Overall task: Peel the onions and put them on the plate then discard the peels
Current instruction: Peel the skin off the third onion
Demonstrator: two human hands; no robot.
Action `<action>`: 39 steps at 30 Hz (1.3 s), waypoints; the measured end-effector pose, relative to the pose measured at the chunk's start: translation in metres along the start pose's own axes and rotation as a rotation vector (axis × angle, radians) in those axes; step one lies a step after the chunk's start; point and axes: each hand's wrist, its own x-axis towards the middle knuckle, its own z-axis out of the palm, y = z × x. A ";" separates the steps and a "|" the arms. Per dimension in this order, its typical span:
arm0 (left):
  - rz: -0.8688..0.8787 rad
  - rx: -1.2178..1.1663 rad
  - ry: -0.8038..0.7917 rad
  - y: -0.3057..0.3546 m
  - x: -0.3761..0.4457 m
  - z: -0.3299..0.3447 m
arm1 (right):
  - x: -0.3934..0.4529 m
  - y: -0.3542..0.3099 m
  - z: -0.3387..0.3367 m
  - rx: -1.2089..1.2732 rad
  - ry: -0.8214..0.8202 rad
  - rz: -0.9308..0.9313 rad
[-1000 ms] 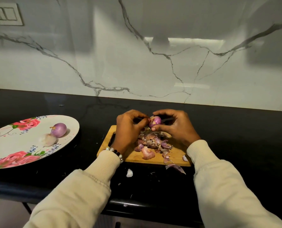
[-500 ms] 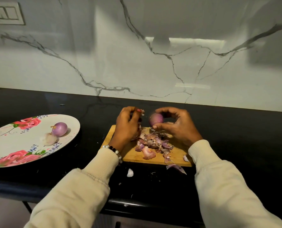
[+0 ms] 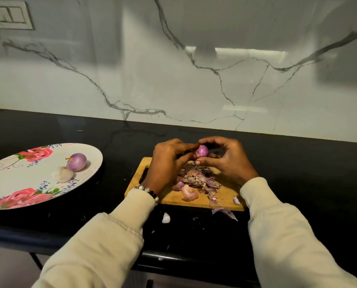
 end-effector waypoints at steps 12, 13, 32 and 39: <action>0.042 0.077 0.088 -0.001 0.002 0.001 | -0.003 -0.006 0.000 0.175 -0.032 0.029; 0.010 0.068 0.088 -0.001 0.003 0.002 | -0.003 -0.006 0.000 0.185 -0.031 0.025; -0.288 0.001 0.086 -0.002 0.005 0.002 | 0.000 -0.002 0.000 0.423 0.024 0.141; -0.379 -0.384 0.084 0.009 0.005 0.000 | 0.000 -0.002 -0.001 0.401 -0.042 0.116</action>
